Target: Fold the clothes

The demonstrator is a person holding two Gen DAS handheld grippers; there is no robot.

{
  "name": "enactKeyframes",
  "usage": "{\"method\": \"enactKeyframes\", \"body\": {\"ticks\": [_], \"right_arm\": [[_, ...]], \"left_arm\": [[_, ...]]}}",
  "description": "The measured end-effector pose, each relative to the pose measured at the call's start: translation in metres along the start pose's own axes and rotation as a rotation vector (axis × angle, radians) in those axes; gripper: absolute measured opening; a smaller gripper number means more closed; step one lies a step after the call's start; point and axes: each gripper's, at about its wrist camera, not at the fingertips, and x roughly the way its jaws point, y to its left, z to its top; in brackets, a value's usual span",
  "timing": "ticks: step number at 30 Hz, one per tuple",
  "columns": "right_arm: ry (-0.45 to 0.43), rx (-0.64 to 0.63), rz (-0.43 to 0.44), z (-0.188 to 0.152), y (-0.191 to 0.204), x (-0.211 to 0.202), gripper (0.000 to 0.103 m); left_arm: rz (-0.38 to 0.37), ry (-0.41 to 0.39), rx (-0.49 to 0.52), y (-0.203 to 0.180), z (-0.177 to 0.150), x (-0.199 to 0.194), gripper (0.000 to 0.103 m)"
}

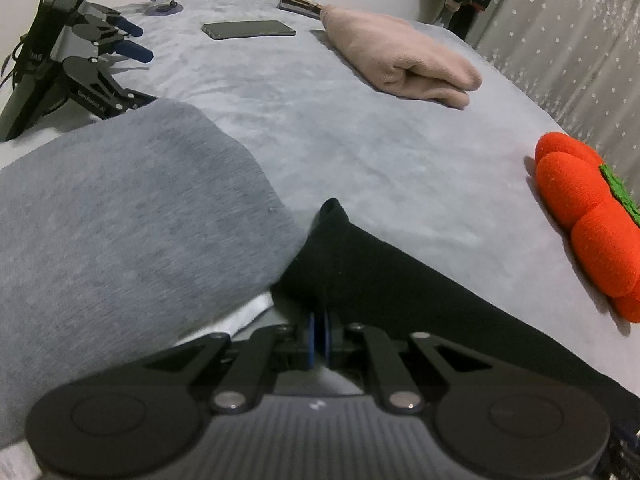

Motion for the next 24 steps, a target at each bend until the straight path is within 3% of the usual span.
{"method": "enactKeyframes", "body": {"ticks": [15,24], "right_arm": [[-0.089,0.042,-0.120,0.018,0.009,0.035,0.043],[-0.077,0.109,-0.169,0.025,0.009,0.040,0.042]], "left_arm": [[0.019,-0.005,0.022,-0.006,-0.001,0.001,0.005],[0.036,-0.007,0.029,-0.010,-0.002,0.001,0.005]]}}
